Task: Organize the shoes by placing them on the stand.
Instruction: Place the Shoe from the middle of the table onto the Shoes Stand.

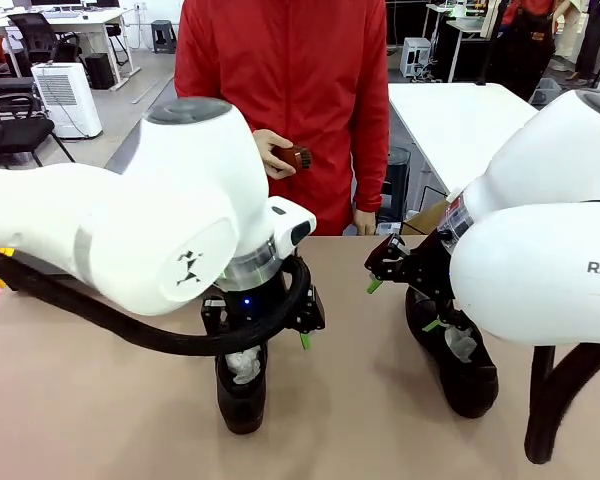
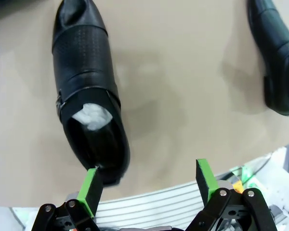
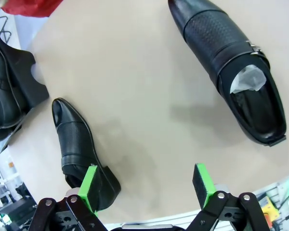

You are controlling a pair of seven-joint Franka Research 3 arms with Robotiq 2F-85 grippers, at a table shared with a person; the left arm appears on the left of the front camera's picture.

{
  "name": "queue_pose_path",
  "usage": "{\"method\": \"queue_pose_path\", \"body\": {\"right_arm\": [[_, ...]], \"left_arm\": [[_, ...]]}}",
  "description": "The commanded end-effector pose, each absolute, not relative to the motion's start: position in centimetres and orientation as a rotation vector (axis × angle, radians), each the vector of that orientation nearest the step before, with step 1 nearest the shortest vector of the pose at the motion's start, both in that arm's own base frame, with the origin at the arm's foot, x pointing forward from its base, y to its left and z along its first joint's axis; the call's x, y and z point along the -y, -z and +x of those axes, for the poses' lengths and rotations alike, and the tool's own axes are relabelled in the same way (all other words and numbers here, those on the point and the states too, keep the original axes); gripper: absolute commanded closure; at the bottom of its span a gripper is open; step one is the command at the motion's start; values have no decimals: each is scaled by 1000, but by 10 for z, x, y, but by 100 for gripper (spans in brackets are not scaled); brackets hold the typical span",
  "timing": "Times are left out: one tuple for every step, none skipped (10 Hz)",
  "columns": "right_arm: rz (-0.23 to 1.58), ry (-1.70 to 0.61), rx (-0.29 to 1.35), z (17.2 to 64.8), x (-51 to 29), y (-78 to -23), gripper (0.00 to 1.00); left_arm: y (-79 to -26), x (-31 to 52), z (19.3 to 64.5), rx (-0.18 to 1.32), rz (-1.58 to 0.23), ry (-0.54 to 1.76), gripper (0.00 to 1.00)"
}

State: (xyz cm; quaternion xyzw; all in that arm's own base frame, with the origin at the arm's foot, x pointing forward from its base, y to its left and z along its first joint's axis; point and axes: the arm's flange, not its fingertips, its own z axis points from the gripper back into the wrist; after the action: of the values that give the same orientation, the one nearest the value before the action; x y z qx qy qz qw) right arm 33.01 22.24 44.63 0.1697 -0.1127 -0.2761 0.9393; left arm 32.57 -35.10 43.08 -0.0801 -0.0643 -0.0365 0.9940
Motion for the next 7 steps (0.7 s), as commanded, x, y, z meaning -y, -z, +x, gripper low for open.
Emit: {"method": "queue_pose_path", "body": {"right_arm": [[350,545,230,331,-221,-448,0],[350,545,230,331,-221,-448,0],[350,545,230,331,-221,-448,0],[350,545,230,331,-221,-448,0],[350,545,230,331,-221,-448,0],[350,545,230,331,-221,-448,0],[350,545,230,331,-221,-448,0]], "left_arm": [[-419,360,343,126,-114,48,0],[-409,361,348,112,-119,47,0],[-398,362,352,99,-138,63,0],[-385,365,357,95,-143,88,0],[-378,366,358,86,-146,88,0],[-377,366,359,95,-148,87,0],[-371,366,364,98,-132,75,0]]}}
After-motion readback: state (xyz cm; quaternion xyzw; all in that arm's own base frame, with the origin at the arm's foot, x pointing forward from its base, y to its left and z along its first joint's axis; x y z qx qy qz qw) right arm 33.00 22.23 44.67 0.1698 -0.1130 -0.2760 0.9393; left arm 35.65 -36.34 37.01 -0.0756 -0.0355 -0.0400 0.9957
